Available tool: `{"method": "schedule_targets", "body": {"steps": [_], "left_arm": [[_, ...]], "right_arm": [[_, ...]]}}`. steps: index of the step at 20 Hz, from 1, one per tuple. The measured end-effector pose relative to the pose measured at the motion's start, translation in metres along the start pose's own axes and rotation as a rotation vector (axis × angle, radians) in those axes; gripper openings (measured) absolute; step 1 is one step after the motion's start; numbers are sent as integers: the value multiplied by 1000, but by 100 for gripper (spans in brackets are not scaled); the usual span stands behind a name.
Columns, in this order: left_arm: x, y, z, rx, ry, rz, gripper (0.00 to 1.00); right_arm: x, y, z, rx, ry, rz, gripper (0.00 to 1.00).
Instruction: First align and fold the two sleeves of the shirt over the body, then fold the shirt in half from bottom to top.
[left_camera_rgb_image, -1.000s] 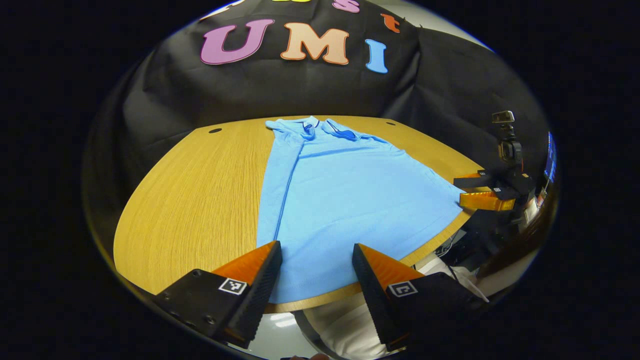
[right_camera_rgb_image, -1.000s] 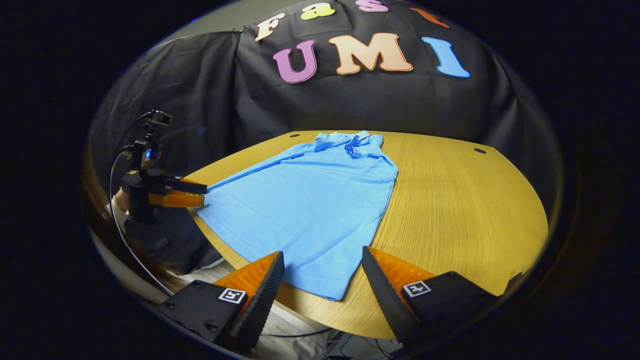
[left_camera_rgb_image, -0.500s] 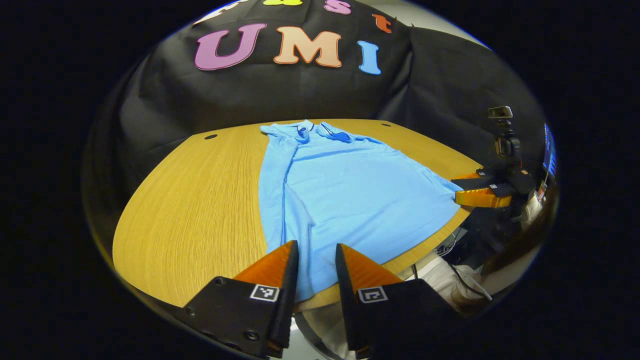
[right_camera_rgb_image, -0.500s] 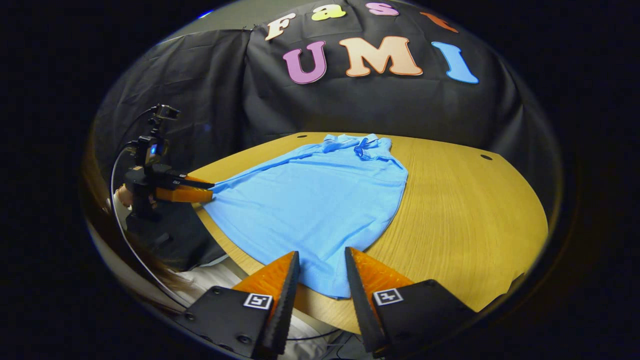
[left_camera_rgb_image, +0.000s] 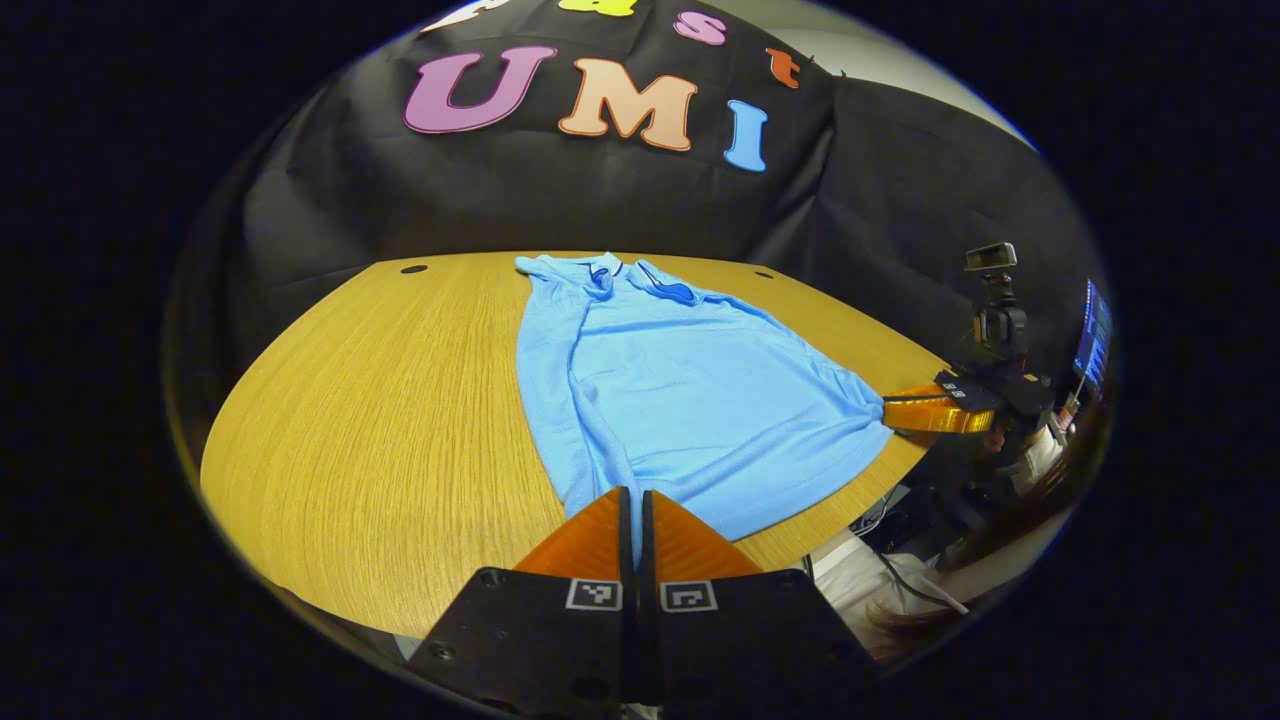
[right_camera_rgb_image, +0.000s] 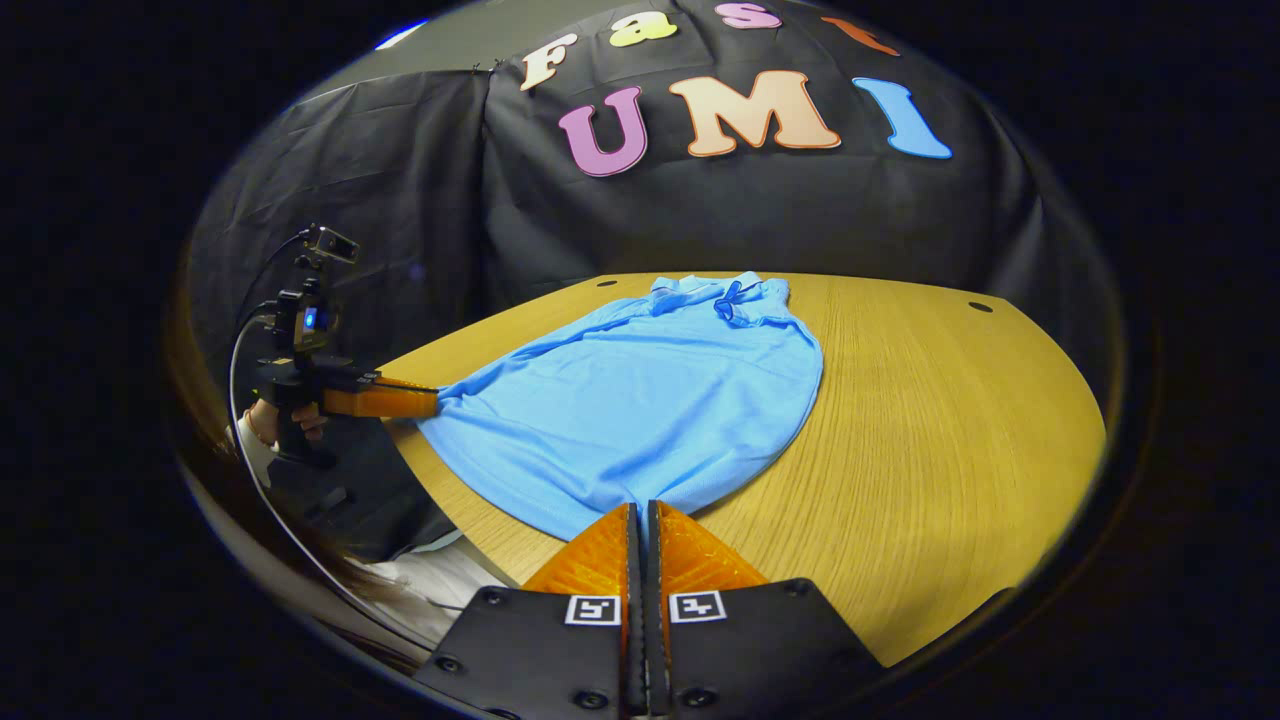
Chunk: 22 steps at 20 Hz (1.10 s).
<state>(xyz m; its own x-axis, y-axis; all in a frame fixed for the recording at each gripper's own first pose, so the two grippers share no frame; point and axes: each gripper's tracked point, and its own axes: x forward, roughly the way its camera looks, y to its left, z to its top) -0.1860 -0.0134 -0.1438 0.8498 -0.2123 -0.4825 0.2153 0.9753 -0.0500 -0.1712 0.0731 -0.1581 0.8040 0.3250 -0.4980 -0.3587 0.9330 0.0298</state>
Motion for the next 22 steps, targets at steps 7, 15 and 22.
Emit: {"method": "schedule_targets", "body": {"steps": [7, 15, 22], "left_arm": [[18, 10, 40, -8, -76, 1, 0], [60, 30, 126, 7, -165, -15, 0], [116, 60, 201, -34, -241, -2, 0]], "right_arm": [[20, -19, 40, 38, -70, -46, 4], [59, -61, 110, 96, -123, -105, 4], [104, -102, 184, 115, -179, -155, 3]]}}
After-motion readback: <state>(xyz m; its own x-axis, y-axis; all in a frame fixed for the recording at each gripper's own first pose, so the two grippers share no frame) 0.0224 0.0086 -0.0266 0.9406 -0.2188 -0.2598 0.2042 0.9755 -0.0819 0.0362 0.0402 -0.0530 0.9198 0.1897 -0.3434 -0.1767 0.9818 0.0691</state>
